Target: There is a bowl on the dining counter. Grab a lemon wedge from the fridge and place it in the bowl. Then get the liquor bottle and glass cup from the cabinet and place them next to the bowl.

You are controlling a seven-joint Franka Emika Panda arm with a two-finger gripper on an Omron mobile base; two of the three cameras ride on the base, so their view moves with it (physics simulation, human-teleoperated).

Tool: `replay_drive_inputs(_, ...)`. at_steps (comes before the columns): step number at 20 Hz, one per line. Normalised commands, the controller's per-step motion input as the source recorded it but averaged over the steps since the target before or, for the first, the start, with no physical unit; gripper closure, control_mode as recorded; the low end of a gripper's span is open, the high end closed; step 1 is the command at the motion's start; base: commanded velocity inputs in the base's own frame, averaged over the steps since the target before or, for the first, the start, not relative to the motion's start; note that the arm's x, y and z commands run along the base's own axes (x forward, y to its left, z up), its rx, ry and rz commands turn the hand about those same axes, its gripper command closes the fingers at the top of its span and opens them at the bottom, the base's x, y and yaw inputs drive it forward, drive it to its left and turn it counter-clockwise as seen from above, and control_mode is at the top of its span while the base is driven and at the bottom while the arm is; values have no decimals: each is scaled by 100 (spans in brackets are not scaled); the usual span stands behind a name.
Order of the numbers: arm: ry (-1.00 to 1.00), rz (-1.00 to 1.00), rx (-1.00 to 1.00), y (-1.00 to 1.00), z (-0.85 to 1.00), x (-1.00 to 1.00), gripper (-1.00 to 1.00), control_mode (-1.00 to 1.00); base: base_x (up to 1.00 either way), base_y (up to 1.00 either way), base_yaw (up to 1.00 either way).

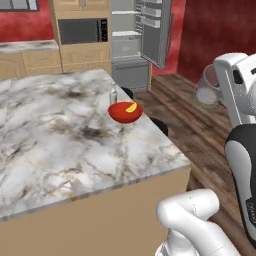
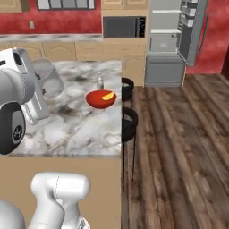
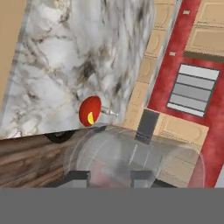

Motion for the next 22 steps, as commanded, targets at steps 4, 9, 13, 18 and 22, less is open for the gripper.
replay_drive_inputs(4,0,0,0,0,0,0,100,100,-1,-86,44)
replay_drive_inputs(9,0,0,0,0,0,0,100,100,0,-93,40)
replay_drive_inputs(13,0,0,0,0,0,0,100,100,0,-79,42)
replay_drive_inputs(18,0,0,0,0,0,0,100,100,0,-71,44)
replay_drive_inputs(22,0,0,0,0,0,0,100,100,0,-72,44)
